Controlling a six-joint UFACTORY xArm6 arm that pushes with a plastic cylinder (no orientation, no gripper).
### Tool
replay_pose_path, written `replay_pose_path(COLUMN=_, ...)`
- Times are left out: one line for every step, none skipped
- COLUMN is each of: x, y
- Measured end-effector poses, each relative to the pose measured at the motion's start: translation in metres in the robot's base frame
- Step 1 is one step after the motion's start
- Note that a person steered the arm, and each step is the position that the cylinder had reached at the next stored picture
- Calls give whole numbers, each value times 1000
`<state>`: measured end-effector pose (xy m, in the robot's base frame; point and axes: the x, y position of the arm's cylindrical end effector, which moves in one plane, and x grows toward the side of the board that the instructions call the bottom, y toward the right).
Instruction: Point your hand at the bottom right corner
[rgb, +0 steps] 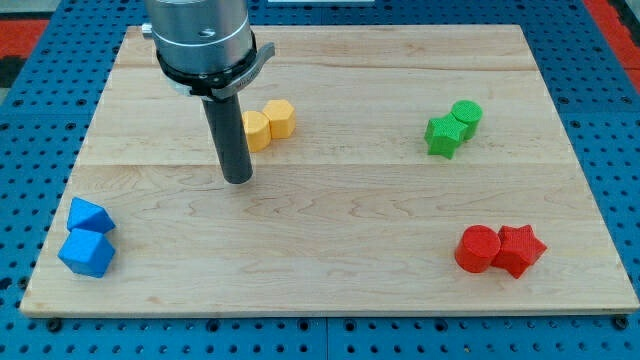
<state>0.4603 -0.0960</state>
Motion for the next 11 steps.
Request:
replay_pose_path(x=-22, y=37)
replay_pose_path(x=-39, y=79)
replay_pose_path(x=-40, y=94)
replay_pose_path(x=-40, y=100)
replay_pose_path(x=-40, y=104)
replay_pose_path(x=-40, y=111)
replay_pose_path(x=-40, y=116)
replay_pose_path(x=-52, y=139)
replay_pose_path(x=-60, y=157)
replay_pose_path(x=-39, y=161)
replay_pose_path(x=14, y=208)
